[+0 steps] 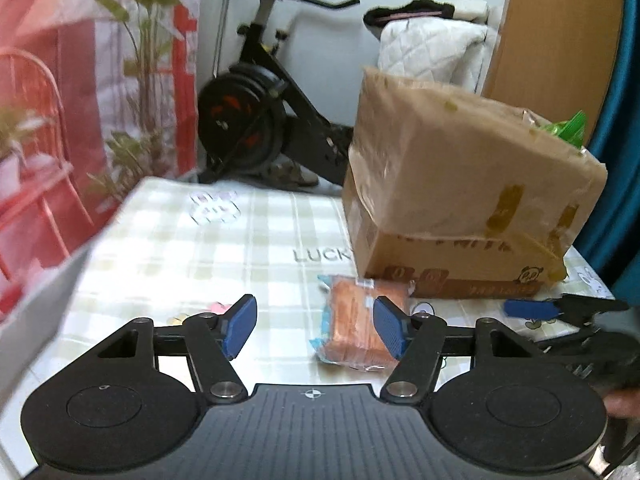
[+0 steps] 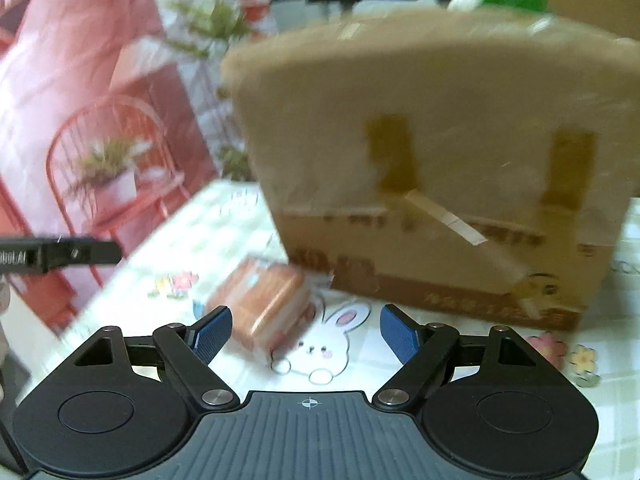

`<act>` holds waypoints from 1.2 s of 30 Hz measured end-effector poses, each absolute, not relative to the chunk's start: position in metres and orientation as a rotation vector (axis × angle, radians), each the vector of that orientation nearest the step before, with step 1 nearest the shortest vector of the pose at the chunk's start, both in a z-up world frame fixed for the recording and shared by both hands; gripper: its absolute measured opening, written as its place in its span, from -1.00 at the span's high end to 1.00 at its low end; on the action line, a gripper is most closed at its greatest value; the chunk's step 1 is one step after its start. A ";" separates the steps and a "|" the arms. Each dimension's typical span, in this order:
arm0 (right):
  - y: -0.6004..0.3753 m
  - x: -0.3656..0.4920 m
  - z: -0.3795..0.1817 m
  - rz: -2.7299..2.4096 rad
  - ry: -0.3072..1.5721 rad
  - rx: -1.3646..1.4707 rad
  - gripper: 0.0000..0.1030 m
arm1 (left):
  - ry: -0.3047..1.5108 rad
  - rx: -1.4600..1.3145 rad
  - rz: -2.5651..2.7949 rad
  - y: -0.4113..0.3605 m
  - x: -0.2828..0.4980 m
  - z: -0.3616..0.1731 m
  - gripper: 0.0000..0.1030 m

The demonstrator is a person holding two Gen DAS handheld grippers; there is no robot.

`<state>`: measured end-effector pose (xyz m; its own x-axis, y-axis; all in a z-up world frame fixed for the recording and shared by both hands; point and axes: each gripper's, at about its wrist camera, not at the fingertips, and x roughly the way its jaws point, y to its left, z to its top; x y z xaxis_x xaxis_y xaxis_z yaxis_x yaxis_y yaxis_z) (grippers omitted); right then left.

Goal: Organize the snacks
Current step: 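Move both grippers down to the bread loaf bag, then grasp the bread loaf bag with the left gripper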

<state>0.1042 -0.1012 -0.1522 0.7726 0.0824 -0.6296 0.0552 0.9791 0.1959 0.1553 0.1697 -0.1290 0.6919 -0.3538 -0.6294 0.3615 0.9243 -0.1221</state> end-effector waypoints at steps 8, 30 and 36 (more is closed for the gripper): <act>-0.061 0.142 -0.183 0.096 0.787 0.018 -0.44 | 0.780 -0.061 -0.491 0.157 0.184 -0.172 -0.28; -0.057 0.151 -0.198 0.214 0.820 0.024 0.09 | 0.854 -0.070 -0.591 0.126 0.194 -0.206 -0.01; -0.066 0.132 -0.192 0.201 0.801 0.041 0.12 | 0.840 -0.029 -0.598 0.115 0.175 -0.194 0.05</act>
